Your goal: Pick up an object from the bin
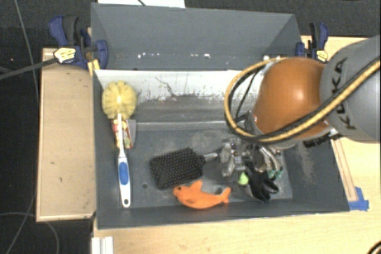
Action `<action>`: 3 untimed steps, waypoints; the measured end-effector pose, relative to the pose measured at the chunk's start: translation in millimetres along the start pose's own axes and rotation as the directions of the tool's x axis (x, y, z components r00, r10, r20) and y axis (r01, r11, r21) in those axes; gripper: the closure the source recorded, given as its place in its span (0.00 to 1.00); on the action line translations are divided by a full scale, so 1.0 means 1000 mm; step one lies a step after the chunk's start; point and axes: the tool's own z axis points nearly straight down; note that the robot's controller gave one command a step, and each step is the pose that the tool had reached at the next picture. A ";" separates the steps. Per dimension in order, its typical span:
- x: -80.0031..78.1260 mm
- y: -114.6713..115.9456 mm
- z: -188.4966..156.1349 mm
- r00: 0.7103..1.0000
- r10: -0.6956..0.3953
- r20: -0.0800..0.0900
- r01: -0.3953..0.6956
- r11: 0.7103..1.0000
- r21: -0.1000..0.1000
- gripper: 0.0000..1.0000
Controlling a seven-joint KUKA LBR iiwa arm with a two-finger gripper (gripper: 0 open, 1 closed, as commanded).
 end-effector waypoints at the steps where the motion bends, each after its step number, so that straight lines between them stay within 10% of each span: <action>1: -0.036 0.027 0.050 0.989 0.145 0.003 -0.145 0.989 -0.001 1.00; 3: -0.051 0.026 0.038 1.000 -0.006 0.006 0.006 1.000 -0.001 1.00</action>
Offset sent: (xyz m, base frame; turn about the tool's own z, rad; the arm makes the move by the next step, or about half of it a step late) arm 0.0172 0.0556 -0.0367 0.0129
